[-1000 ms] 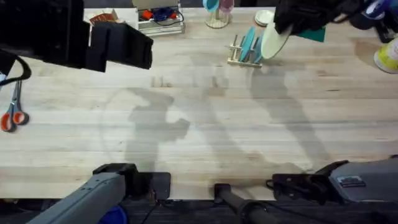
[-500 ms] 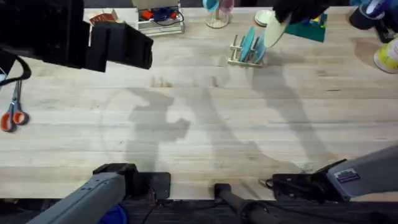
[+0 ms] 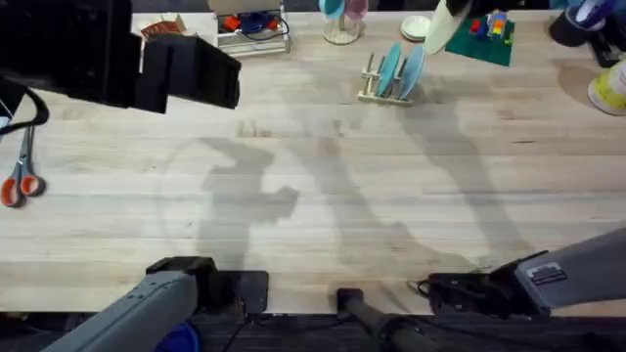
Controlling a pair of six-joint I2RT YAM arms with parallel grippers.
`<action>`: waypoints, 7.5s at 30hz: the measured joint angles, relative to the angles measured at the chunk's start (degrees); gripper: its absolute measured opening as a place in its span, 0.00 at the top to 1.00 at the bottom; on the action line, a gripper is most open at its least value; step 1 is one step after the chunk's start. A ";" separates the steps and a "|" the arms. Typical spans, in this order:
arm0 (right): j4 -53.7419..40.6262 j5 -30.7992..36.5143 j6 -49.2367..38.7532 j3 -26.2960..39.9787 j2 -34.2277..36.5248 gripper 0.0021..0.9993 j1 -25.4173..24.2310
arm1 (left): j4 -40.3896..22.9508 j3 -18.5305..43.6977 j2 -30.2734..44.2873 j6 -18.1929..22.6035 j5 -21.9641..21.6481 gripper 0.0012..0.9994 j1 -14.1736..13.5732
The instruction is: Pick up the plates from the table one by one and place each into a slot on the dish rack.
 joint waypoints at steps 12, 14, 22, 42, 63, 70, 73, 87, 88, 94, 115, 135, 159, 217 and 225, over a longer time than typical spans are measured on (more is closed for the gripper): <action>2.30 -0.02 -0.61 0.26 6.64 0.97 0.00 | 0.02 0.00 0.00 -0.02 -0.02 0.00 0.00; 2.73 -0.02 -0.63 0.26 7.66 0.97 0.00 | 0.04 0.00 0.00 0.00 -0.02 0.00 0.00; 3.02 -0.02 -0.81 0.26 11.15 0.97 0.00 | 0.07 0.00 0.00 -0.02 -0.02 0.00 0.00; 5.80 -0.02 -0.83 0.26 13.14 0.97 -1.05 | 0.06 0.00 0.00 0.00 -0.02 0.00 0.00; 7.37 -0.02 -1.55 0.31 17.38 0.97 -1.29 | 0.07 0.00 0.00 0.00 -0.02 0.00 0.00; 8.25 -0.02 -1.66 0.31 19.00 0.97 -1.29 | 0.04 0.00 0.00 -0.02 -0.02 0.00 0.00; 8.36 -0.02 -1.68 0.31 19.78 0.97 -1.29 | 0.04 0.00 0.00 0.00 -0.02 0.00 0.00; 8.58 -0.04 -1.68 0.33 21.92 0.97 -1.22 | 0.05 0.00 0.01 0.00 -0.02 0.00 0.00; 8.60 -0.04 -1.68 0.33 21.90 0.97 -1.22 | 0.05 0.00 0.00 -0.01 -0.02 0.00 0.00; 8.60 -0.04 -1.70 0.33 21.90 0.95 -1.22 | 0.04 0.00 0.00 0.00 -0.02 0.01 0.00; 8.77 -0.02 -1.70 0.33 21.90 0.88 -1.22 | 0.07 0.00 0.00 -0.02 -0.02 0.00 0.00; 0.25 -0.02 -2.41 13.27 21.90 0.88 -1.25 | 0.04 0.00 0.00 -0.02 -0.02 0.00 0.00; -11.91 -0.02 -6.99 15.64 21.91 0.01 -1.25 | 0.17 0.00 0.00 -0.02 -0.02 0.00 0.00; -14.53 -4.46 -17.16 -23.33 -37.58 0.01 2.95 | 0.04 0.00 0.00 -0.02 -0.02 0.00 0.00; -14.11 -2.80 -17.01 -27.61 -48.42 0.01 2.95 | 0.04 0.00 0.00 0.00 -0.02 0.01 0.00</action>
